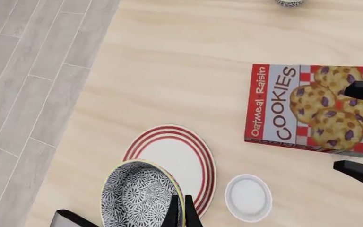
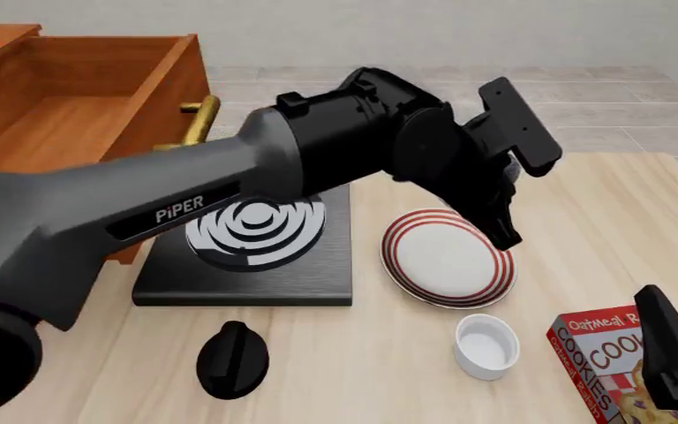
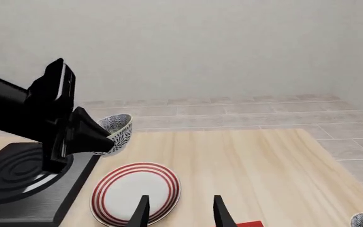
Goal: Pick the akita bowl in the top layer of the wooden cabinet and place it on the plate.
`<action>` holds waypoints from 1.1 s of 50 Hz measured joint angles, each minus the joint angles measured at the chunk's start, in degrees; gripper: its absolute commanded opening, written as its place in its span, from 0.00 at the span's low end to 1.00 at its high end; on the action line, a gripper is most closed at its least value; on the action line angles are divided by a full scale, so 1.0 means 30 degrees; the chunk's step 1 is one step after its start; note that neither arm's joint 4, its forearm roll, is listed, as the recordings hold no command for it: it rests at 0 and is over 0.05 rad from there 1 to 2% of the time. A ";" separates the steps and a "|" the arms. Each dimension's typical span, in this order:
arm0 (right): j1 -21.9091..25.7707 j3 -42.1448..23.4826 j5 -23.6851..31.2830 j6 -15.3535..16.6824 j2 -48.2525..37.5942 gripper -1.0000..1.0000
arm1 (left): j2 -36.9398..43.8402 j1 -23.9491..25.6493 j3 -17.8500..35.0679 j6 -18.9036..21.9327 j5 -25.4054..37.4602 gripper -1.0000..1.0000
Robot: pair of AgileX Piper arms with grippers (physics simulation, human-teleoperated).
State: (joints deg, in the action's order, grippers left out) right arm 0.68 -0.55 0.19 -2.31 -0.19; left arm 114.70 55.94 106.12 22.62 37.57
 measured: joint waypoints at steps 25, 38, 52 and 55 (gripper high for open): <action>-0.0080 0.0003 0.0038 -0.0174 -0.0012 1.00 | 0.2177 0.0031 0.1340 -0.0440 0.0396 0.00; -0.0107 0.0005 0.0082 -0.0249 0.0029 1.00 | 0.3500 -0.0142 0.2547 -0.0743 0.0811 0.00; -0.0152 0.0025 0.0097 -0.0327 0.0010 1.00 | 0.4832 -0.0360 0.3634 -0.1016 0.1134 0.00; -0.0148 0.0033 0.0018 -0.0336 -0.0074 1.00 | 0.5102 -0.0428 0.3863 -0.1090 0.1172 0.00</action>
State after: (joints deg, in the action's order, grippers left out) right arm 0.23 -0.45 0.24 -3.32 -0.41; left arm 130.00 54.65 117.71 19.35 41.09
